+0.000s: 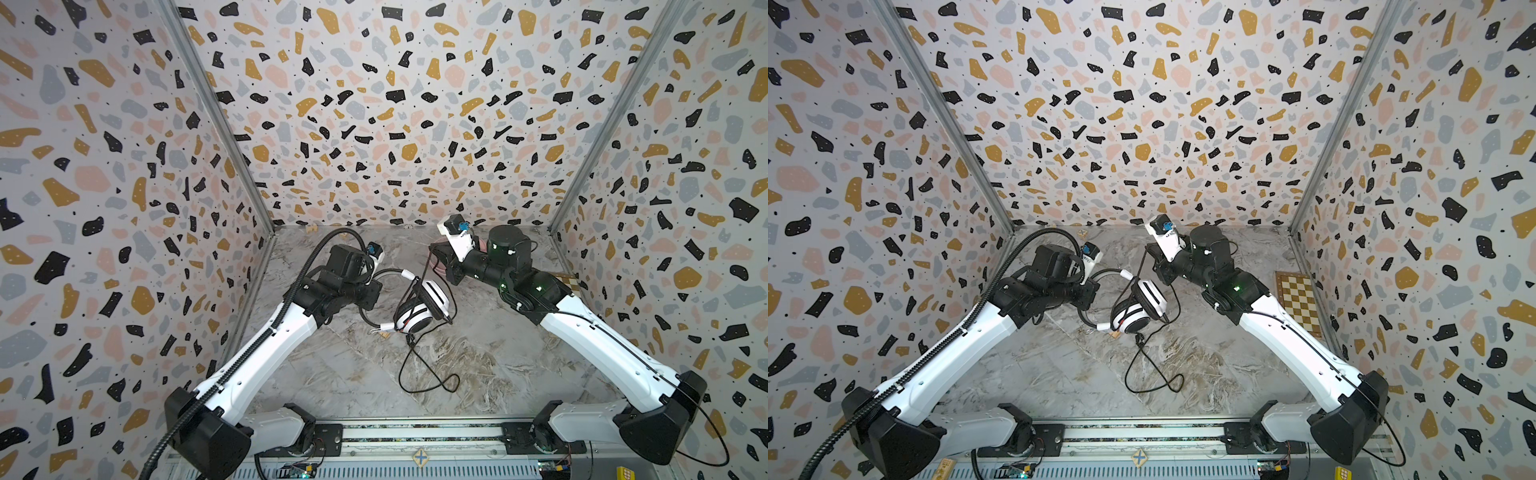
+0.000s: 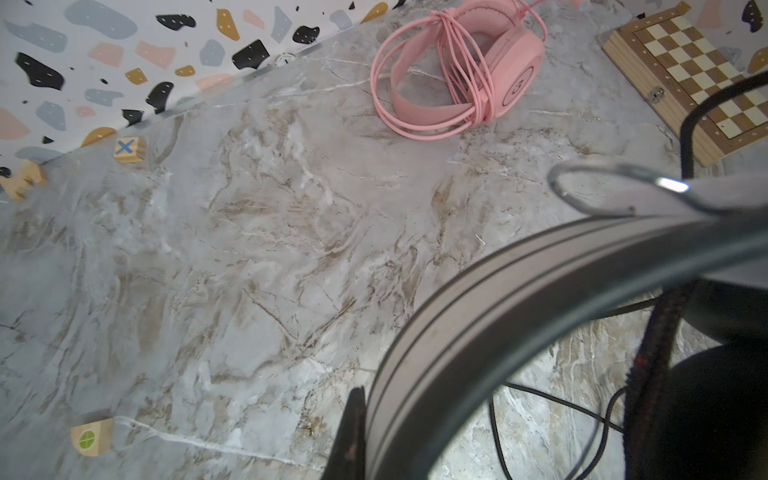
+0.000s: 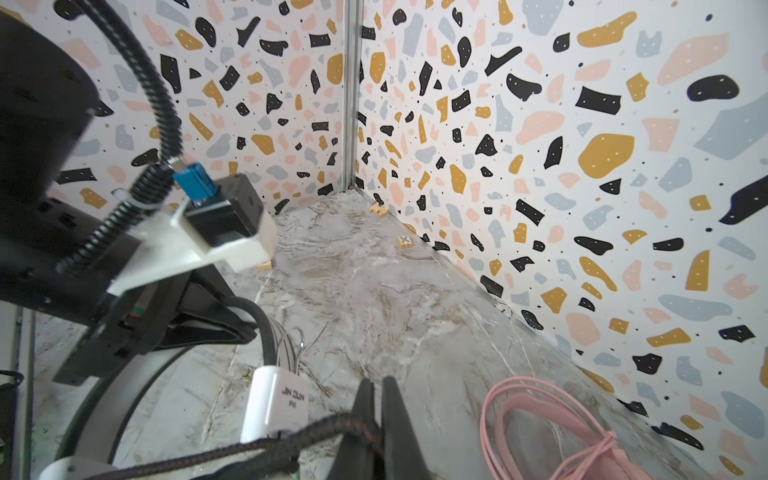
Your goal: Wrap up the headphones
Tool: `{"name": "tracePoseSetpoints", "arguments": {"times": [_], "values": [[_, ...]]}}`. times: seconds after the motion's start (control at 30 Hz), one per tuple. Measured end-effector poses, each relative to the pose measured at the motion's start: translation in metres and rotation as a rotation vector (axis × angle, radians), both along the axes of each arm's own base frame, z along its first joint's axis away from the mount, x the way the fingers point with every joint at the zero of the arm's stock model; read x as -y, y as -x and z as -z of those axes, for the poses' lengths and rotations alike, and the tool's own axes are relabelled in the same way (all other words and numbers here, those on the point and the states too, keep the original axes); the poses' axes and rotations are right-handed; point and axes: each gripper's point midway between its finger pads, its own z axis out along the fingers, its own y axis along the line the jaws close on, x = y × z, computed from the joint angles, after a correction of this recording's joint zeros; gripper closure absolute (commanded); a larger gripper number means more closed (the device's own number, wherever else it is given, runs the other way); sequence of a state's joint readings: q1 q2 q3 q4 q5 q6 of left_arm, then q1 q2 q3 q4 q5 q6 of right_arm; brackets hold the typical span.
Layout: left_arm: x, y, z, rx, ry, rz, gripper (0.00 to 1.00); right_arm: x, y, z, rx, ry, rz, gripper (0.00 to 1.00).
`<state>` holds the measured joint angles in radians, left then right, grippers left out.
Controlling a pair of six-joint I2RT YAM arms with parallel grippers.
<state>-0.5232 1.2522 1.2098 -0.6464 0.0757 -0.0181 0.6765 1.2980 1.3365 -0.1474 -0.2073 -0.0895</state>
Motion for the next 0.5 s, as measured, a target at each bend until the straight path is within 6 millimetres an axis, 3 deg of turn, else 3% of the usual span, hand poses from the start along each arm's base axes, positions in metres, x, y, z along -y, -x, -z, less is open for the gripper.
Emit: {"name": "tracePoseSetpoints", "arguments": {"times": [0.3, 0.5], "values": [[0.030, 0.012, 0.019, -0.057, -0.009, 0.104, 1.00, -0.016, 0.002, 0.001, -0.048, -0.043, -0.073, 0.95], [0.035, 0.013, 0.015, -0.050, -0.003, 0.119, 1.00, -0.012, -0.010, 0.013, -0.070, -0.028, -0.024, 0.96]]}}
